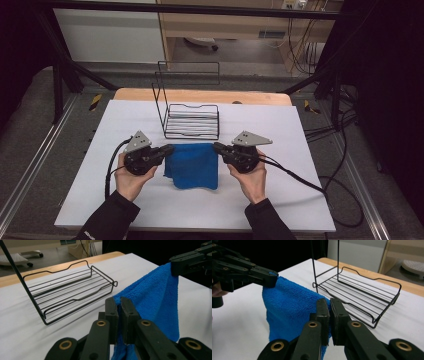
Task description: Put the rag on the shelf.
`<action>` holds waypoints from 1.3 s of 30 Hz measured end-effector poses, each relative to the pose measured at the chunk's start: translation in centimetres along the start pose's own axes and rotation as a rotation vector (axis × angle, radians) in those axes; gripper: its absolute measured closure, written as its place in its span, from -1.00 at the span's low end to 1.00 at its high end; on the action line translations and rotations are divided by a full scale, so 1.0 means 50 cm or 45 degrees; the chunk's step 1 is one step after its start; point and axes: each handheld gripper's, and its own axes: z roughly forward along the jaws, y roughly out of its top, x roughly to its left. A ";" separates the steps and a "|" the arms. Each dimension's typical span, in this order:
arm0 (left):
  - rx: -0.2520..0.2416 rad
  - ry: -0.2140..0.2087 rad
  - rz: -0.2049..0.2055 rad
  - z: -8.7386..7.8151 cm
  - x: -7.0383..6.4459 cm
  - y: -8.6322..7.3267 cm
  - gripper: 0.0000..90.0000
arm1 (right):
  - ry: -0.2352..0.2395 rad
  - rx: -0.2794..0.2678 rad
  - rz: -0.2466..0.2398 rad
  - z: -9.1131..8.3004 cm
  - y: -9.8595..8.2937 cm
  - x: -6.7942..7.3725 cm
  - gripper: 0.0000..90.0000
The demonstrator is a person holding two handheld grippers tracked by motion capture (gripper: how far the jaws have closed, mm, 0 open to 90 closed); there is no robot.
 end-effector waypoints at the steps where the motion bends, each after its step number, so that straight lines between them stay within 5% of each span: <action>1: -0.006 0.000 0.004 -0.001 0.000 0.002 0.89 | -0.001 -0.015 -0.006 -0.006 0.006 0.004 0.92; 14: -0.131 0.001 0.040 -0.025 -0.009 0.059 0.89 | -0.044 -0.141 -0.065 -0.047 0.057 0.018 0.93; 39: -0.327 0.041 0.075 -0.035 0.012 0.174 0.89 | -0.137 -0.346 -0.091 -0.051 0.164 -0.005 0.93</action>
